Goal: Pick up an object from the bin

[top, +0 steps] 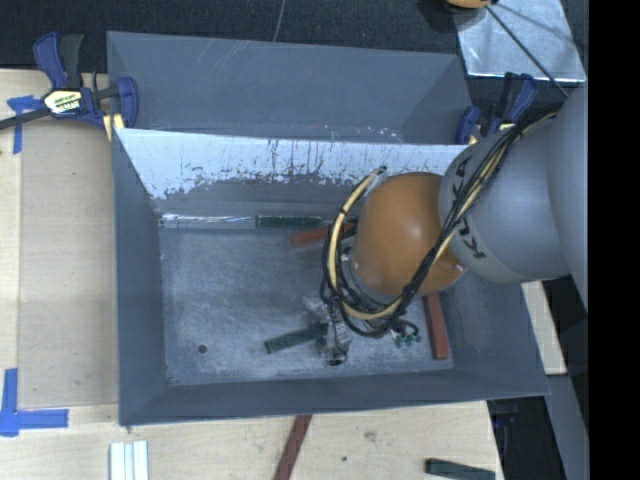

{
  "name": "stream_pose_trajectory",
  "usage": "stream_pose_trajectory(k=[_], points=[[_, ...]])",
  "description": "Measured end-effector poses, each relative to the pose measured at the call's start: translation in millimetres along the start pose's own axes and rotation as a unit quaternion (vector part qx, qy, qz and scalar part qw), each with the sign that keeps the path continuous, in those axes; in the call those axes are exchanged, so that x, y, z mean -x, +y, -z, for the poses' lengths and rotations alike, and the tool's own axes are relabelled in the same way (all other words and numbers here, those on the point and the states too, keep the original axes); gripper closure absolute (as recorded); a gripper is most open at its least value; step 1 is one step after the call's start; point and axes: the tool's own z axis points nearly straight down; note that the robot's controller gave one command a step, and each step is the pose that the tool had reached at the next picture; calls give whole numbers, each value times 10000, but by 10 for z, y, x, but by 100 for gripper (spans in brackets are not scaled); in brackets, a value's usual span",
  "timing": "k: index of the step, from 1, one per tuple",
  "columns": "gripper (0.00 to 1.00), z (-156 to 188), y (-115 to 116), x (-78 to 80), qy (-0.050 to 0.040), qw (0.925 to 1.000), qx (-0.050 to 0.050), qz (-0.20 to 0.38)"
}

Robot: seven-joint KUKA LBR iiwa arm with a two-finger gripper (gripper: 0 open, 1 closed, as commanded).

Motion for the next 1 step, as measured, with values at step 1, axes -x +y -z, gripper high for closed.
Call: stream_pose_trajectory(k=[1], points=[[100, 0, 0, 0, 0, 10000, 0, 0]])
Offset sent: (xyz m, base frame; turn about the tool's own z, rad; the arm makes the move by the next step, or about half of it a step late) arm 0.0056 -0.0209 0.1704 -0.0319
